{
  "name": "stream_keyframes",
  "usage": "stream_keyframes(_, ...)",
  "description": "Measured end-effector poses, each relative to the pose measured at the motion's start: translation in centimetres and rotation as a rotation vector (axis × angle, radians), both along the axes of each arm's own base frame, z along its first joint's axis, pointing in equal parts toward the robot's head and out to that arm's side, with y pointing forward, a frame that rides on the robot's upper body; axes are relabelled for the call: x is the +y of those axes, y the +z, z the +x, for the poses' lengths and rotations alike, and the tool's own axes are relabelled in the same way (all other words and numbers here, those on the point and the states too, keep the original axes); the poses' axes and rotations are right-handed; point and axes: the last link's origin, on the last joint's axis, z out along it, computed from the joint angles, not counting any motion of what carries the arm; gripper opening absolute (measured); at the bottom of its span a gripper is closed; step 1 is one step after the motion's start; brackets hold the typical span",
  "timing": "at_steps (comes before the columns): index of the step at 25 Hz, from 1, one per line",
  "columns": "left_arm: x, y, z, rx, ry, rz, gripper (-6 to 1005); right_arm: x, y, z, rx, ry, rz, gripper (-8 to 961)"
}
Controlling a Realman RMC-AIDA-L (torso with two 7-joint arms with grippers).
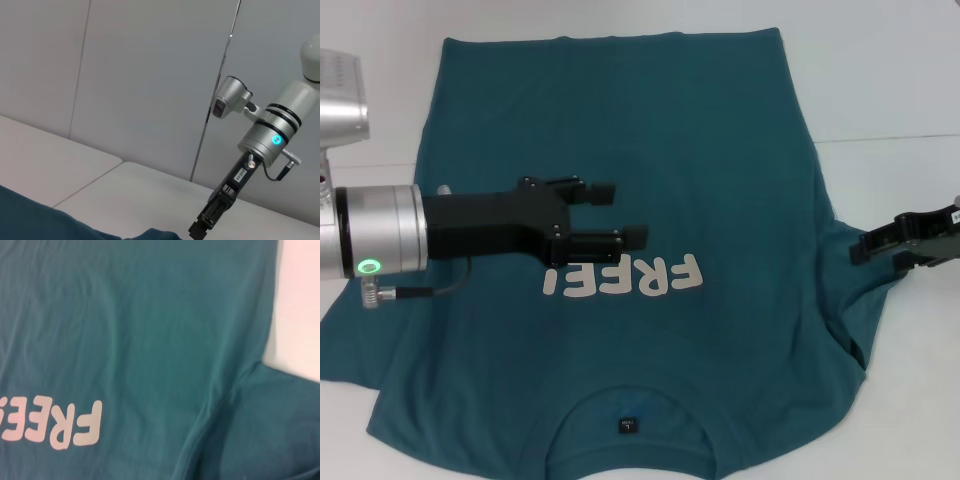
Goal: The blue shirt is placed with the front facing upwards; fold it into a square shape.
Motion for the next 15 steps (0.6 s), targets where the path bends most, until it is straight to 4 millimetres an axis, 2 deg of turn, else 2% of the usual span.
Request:
stream_keyframes(8,0.1,0.0,0.2,-0.001,-0.004,-0.001,844,-0.6,0.2,-0.5,-0.007,-0.099,-0.053,674)
stream_keyframes(15,0.2,-0.3,0.9,-0.009,-0.014,-0.005,844,-0.2,0.1,-1.3,-0.067,-0.16,-0.074,668)
